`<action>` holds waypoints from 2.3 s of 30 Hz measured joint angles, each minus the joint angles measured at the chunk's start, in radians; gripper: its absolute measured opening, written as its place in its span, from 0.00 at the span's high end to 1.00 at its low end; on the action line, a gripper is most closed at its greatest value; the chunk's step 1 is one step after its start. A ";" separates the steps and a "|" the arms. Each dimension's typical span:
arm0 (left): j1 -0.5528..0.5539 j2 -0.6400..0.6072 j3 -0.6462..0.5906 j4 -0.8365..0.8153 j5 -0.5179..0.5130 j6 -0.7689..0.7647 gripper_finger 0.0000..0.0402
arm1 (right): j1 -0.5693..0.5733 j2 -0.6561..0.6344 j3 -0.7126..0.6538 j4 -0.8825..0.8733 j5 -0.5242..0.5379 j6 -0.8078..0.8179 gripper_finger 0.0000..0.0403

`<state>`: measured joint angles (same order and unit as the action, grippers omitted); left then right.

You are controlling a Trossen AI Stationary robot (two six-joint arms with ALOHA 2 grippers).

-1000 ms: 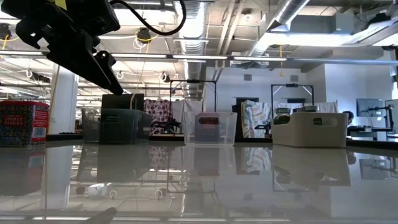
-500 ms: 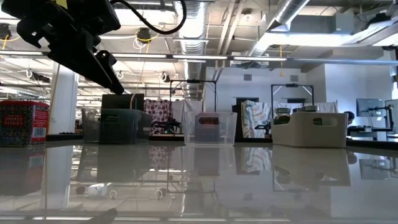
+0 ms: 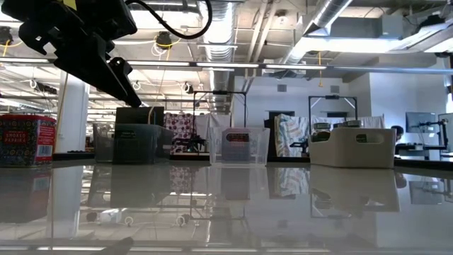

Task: Sort spices by type
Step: Put the green seasoning bottle into the gray bin

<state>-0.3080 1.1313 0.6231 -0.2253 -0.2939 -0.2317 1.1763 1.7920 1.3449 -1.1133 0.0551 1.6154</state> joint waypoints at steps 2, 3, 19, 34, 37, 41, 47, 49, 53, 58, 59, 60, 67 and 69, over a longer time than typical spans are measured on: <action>0.000 0.000 0.000 0.000 0.000 0.000 0.42 | 0.000 0.000 0.000 0.000 0.000 0.000 0.44; 0.000 0.000 0.000 0.000 0.000 0.000 0.42 | 0.000 0.000 0.000 0.000 0.000 0.000 0.44; 0.000 0.000 0.000 -0.002 0.000 0.000 0.42 | -0.027 -0.006 -0.049 -0.018 0.000 -0.166 0.44; 0.000 0.000 0.000 -0.001 0.000 0.003 0.42 | -0.282 -0.084 -0.062 -0.108 0.254 -0.604 0.44; 0.000 0.000 0.000 -0.001 0.000 0.003 0.42 | -0.379 -0.131 -0.062 -0.120 0.262 -0.747 0.44; 0.000 0.000 0.000 -0.001 0.000 0.003 0.42 | -0.505 -0.203 -0.061 -0.117 0.266 -0.925 0.44; 0.000 0.000 0.000 -0.001 0.000 0.003 0.42 | -0.688 -0.310 -0.061 -0.124 0.264 -1.168 0.44; 0.000 0.000 0.000 -0.001 0.000 0.003 0.42 | -0.757 -0.349 -0.060 -0.129 0.264 -1.226 0.44; 0.000 0.000 0.000 -0.002 0.000 0.004 0.42 | -0.915 -0.424 -0.060 -0.137 0.264 -1.360 0.44; 0.000 0.000 0.000 -0.002 0.000 0.004 0.42 | -1.131 -0.478 -0.042 -0.148 0.238 -1.601 0.44; 0.000 0.000 0.000 -0.002 0.000 0.004 0.42 | -1.172 -0.479 -0.033 -0.151 0.223 -1.650 0.44; 0.000 0.000 0.000 -0.002 0.000 0.004 0.42 | -1.214 -0.477 -0.022 -0.151 0.212 -1.696 0.44; 0.000 0.000 0.000 -0.001 0.000 0.013 0.42 | -1.455 -0.476 0.002 -0.157 0.159 -1.963 0.44; 0.000 0.000 0.000 -0.001 0.000 0.044 0.42 | -1.506 -0.474 0.002 -0.158 0.154 -2.014 0.44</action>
<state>-0.3078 1.1313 0.6231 -0.2260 -0.2943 -0.1880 -0.3298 1.3179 1.3472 -1.2715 0.2087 -0.3991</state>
